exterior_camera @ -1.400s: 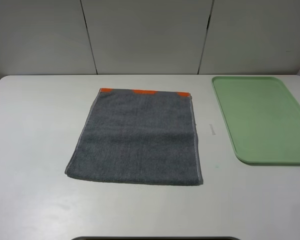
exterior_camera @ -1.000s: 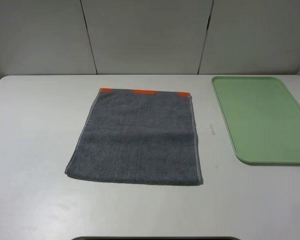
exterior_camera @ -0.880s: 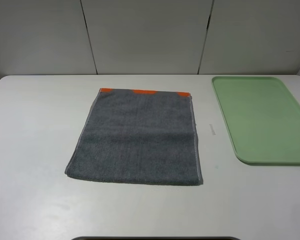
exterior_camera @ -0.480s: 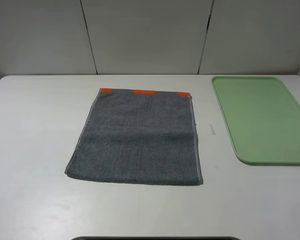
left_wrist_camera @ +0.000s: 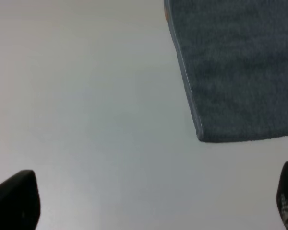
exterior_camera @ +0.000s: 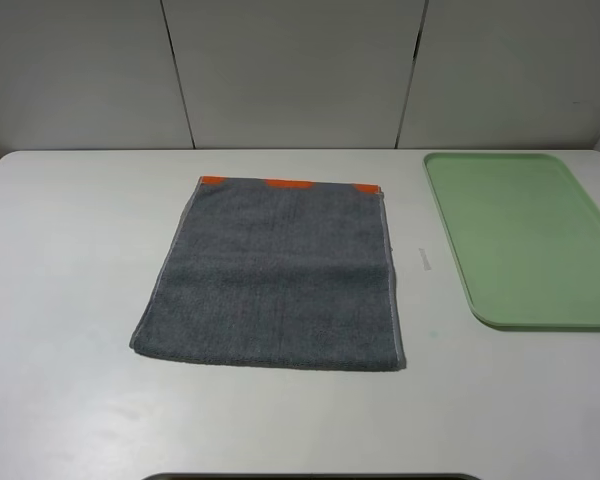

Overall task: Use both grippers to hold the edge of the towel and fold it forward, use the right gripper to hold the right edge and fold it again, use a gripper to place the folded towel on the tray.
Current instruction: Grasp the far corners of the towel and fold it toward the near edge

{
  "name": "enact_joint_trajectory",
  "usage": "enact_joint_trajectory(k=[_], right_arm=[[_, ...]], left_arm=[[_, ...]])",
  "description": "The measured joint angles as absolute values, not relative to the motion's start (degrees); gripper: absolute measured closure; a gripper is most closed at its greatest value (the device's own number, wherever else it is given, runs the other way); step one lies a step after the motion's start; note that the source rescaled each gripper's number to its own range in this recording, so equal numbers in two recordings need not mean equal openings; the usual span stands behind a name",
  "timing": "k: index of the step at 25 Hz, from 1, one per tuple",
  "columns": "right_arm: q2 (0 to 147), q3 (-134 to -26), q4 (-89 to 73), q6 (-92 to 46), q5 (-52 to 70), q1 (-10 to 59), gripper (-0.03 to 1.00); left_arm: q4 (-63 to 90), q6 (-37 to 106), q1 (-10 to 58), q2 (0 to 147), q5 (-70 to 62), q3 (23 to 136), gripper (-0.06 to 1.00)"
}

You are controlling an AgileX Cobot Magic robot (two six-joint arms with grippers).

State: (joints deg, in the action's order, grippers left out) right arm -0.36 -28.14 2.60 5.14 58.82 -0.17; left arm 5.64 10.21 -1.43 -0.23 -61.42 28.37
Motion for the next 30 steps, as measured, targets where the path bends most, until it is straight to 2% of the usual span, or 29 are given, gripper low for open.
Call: enact_joint_trajectory(k=[16, 24, 30], right_arm=[[-0.36, -28.14, 2.6, 5.14, 58.82, -0.17, -0.03], [-0.28, -29.19, 2.08, 5.14, 58.15, -0.17, -0.03], [7.78, -32.23, 0.49, 5.14, 55.98, -0.17, -0.03]], left_arm=[[10.02, 10.21, -1.43, 0.61, -61.55, 28.37, -0.06], [10.21, 13.36, -1.43, 15.33, -61.74, 31.18, -0.06], [10.15, 22.51, -1.01, 24.71, -61.46, 35.41, -0.06]])
